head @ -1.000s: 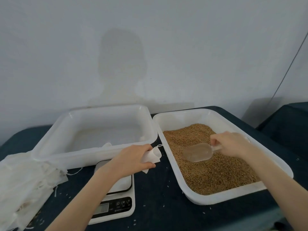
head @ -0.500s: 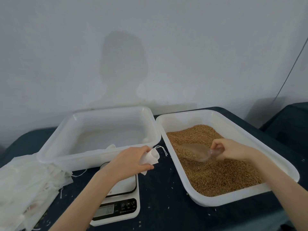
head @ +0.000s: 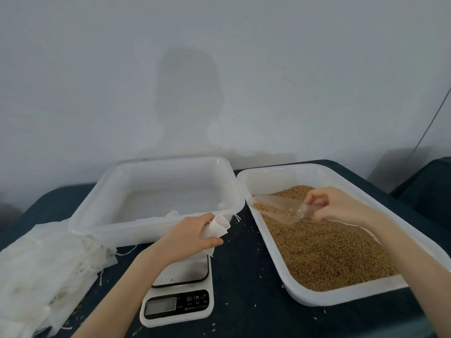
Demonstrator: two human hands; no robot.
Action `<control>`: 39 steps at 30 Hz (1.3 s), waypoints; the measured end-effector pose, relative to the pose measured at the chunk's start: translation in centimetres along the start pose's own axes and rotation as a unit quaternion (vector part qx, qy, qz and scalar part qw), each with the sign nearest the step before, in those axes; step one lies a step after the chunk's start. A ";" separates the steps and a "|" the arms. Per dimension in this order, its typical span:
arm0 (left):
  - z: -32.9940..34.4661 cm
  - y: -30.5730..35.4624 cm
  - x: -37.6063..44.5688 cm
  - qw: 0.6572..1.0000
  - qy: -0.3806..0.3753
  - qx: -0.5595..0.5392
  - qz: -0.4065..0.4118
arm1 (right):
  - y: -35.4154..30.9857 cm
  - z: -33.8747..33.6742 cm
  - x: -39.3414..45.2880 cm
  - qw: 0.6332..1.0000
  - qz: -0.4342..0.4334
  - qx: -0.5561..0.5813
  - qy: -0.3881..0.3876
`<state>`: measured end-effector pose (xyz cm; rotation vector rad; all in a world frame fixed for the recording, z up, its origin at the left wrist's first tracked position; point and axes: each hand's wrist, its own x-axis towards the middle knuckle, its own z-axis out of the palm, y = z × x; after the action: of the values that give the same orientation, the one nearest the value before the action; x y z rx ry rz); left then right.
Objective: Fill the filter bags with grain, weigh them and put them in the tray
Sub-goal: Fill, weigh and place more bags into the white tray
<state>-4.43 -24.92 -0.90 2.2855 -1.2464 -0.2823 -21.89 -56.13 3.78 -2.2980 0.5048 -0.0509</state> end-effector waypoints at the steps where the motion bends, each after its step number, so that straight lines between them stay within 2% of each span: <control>1: -0.2 -0.2 -0.2 1.000 0.002 0.000 -0.003 | -0.7 0.1 0.0 1.000 -0.014 -0.002 -0.006; 9: -2.0 -2.4 -2.3 0.999 0.006 0.025 -0.029 | -7.4 3.5 0.7 0.993 -0.095 -0.029 -0.061; 15: -3.3 -3.8 -4.0 0.999 0.014 0.018 -0.034 | -10.4 6.1 1.5 0.990 -0.111 -0.070 -0.053; 23: -4.0 -5.4 -5.3 0.998 0.029 0.035 -0.046 | -12.4 8.1 2.0 0.986 -0.112 -0.106 -0.064; 29: -3.9 -5.4 -5.4 0.992 0.035 0.118 -0.038 | -12.9 9.0 1.9 0.980 -0.124 -0.145 -0.060; 39: -3.2 -4.1 -5.5 0.997 0.034 0.059 -0.028 | -13.2 9.4 2.0 0.971 -0.139 -0.178 -0.073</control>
<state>-3.21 -17.40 -0.77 2.4122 -1.1943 -0.1548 -13.79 -42.17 6.17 -2.6863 0.1175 0.0785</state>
